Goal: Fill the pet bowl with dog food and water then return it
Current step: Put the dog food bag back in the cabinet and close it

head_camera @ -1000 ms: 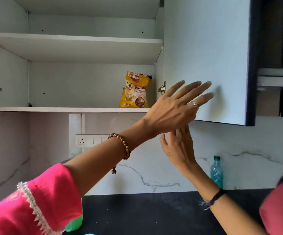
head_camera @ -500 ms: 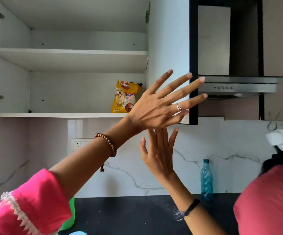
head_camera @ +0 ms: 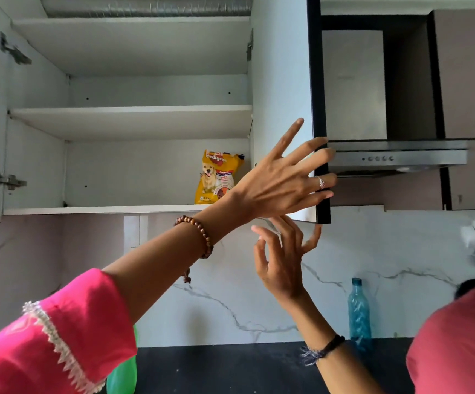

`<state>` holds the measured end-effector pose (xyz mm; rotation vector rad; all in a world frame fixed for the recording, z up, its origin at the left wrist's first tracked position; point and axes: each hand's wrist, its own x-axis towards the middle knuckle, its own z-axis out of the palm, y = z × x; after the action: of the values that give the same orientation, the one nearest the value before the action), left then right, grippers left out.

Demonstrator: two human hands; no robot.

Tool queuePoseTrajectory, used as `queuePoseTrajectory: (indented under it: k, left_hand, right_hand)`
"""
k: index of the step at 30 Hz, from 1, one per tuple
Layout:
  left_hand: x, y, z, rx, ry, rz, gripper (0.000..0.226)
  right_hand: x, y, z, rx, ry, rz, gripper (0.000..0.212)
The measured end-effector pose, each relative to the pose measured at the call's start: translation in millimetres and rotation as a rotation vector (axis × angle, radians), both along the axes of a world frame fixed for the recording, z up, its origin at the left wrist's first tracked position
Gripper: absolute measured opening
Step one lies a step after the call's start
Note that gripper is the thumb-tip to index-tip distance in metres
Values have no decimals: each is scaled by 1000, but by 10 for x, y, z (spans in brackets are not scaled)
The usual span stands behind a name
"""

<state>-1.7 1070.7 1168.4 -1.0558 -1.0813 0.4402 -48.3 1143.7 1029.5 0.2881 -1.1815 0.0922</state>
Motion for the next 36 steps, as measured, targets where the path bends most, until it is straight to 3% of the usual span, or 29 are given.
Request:
queuePoseTrajectory:
  k: [3, 7, 11, 14, 15, 18, 24, 33, 36]
  left_hand:
    - [-17, -94, -63, 42, -112, -177, 30]
    - [-152, -467, -204, 130, -409, -392, 26]
    - [-425, -940, -361, 283, -645, -514, 12]
    - [-526, -1239, -474, 456, -810, -649, 34]
    - [-527, -1323, -506, 510, -903, -682, 41]
    - [-580, -1572, -566, 668, -1134, -751, 55]
    - [-931, -2122, -538, 717, -1221, -652, 57]
    - [-1981, -2882, -504, 673, -1424, -535, 57]
    - [-2237, -3040, -442, 601, -1391, -363, 48]
  right_hand:
    - [14, 0, -35, 83, 47, 43, 16]
    - [30, -149, -1, 220, 109, 87, 22]
    - [-33, -350, 76, 294, 24, 98, 12]
    - [-82, -581, 158, 296, -210, 281, 12]
    - [-144, -663, 177, 281, -174, 253, 8]
    - [-391, -901, 250, 331, -182, 310, 24]
    - [-840, -1287, 385, 294, -358, 212, 51]
    - [-1662, -1828, 510, 373, -470, 68, 60]
    - [-1879, -1940, 515, 362, -466, 33, 60]
